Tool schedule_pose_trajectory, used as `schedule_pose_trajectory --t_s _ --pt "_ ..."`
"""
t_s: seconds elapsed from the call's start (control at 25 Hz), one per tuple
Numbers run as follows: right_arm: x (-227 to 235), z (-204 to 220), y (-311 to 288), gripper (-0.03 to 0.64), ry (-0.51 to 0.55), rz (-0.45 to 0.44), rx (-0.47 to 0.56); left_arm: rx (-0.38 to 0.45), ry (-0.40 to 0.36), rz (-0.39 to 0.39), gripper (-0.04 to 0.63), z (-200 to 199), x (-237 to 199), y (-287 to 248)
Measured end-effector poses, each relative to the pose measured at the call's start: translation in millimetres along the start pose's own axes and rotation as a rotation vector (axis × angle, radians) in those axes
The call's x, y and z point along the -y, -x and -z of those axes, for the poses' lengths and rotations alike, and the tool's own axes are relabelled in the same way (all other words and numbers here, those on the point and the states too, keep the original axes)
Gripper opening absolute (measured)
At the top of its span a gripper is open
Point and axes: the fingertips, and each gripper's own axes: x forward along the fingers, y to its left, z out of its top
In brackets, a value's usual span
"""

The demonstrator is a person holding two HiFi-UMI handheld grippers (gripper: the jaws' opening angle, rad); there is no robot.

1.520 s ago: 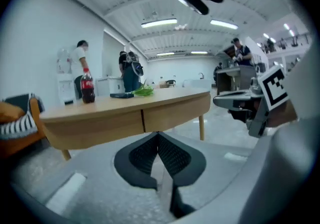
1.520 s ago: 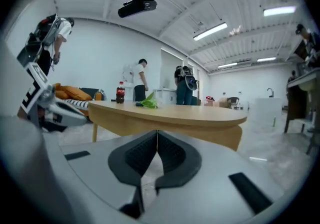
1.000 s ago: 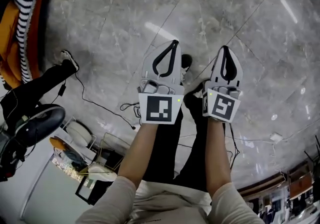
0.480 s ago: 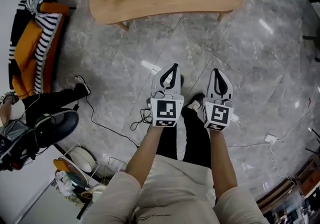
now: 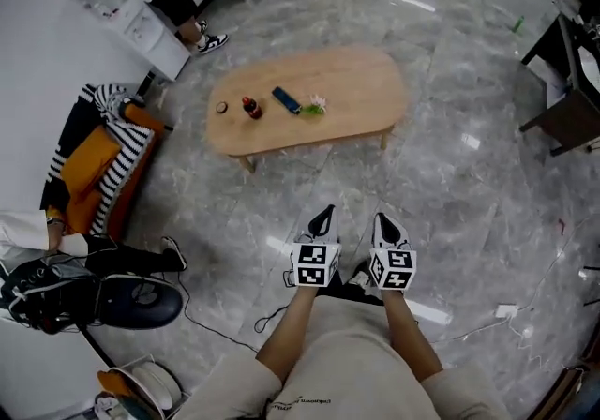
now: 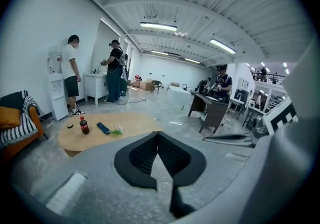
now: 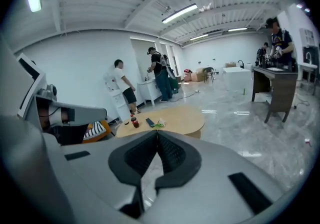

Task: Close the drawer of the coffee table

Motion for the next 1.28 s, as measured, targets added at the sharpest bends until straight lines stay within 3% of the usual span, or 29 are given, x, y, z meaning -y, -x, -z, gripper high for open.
schedule_pose_trajectory --t_s 0.24,0.76,1.28 --pt "-9.9 -11.5 17.1 0.015 0.04 -0.092 0.029 0.022 0.039 0.019 0.009 -4.8 7.9 23.7" --pt "-2.7 -20.7 40.6 0.015 0.119 -0.135 0.047 0.028 0.02 0.061 0.01 -0.6 45.1 19.8" --pt "5.1 -29.0 42.1 0.015 0.081 -0.15 0.064 0.021 0.009 0.053 0.01 -5.1 52.5 21.9"
